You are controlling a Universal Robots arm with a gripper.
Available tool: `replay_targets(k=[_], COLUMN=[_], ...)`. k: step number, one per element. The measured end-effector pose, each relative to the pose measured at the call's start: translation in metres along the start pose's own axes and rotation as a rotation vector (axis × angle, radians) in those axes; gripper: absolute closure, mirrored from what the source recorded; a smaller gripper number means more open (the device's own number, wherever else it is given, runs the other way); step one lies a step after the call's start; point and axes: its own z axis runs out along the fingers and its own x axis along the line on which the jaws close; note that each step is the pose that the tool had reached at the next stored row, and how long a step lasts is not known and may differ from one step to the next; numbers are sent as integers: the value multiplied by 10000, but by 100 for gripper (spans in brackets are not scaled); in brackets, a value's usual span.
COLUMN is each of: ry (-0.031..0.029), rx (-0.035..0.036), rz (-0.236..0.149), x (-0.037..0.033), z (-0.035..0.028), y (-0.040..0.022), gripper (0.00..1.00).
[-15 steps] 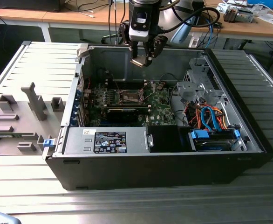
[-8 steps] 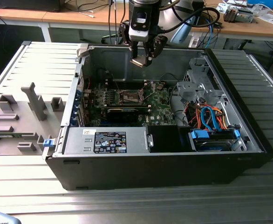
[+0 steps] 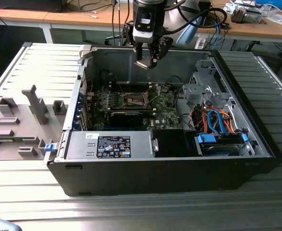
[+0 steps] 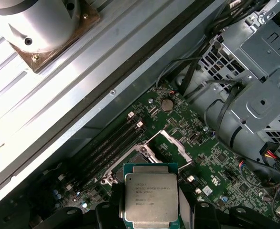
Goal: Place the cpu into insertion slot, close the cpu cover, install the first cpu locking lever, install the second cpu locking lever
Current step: 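Place the cpu into insertion slot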
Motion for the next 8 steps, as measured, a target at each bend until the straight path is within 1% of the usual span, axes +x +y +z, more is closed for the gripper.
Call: replay_targets(k=[2,8], ry=[-7,-14], rx=[-2,-2], rz=[92,170], x=[0,0], z=[0,0], y=[0,0], gripper=[45,45])
